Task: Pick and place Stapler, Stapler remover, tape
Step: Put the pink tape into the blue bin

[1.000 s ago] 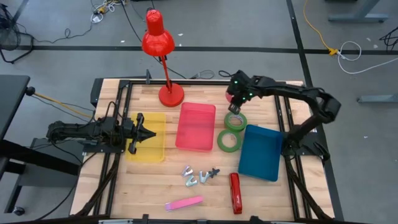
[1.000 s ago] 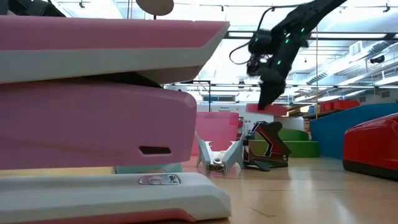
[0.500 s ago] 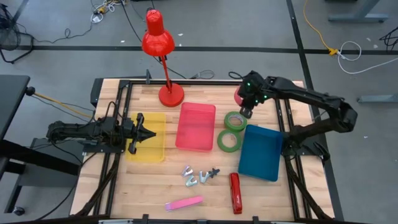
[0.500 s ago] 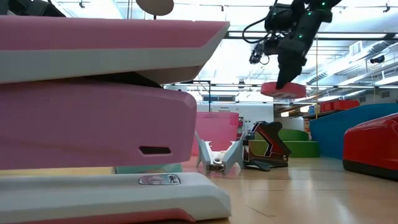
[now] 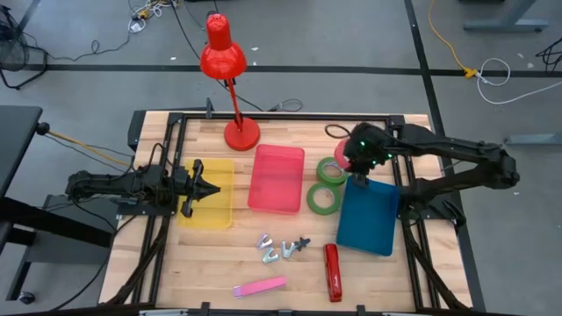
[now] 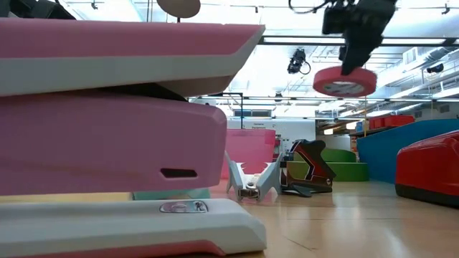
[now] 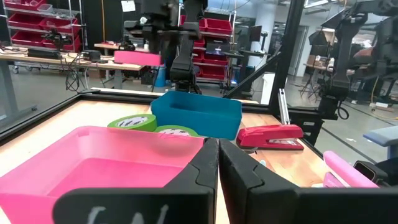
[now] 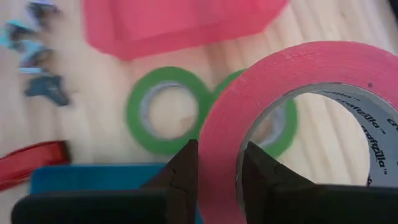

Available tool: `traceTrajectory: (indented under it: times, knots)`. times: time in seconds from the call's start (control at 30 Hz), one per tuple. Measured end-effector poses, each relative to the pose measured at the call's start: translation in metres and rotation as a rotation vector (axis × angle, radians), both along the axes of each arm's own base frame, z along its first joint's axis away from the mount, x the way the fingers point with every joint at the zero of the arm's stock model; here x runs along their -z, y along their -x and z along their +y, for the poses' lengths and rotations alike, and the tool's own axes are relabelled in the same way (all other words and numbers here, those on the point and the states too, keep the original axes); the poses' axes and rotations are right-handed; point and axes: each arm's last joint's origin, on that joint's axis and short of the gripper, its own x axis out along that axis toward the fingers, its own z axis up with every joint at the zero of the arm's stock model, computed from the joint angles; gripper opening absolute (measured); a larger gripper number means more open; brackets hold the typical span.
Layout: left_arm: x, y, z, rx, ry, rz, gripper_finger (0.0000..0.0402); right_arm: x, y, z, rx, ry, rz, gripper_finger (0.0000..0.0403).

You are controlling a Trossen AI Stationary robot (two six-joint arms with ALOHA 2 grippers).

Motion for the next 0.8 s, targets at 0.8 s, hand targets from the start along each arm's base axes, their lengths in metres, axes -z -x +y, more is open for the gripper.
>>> traceTrajectory:
  times: [0.8]
  knots:
    - [0.0,0.0,0.0,0.0,0.0,0.0,0.0018,0.087,0.037,0.082,-0.173,-0.241,0.11,0.0079]
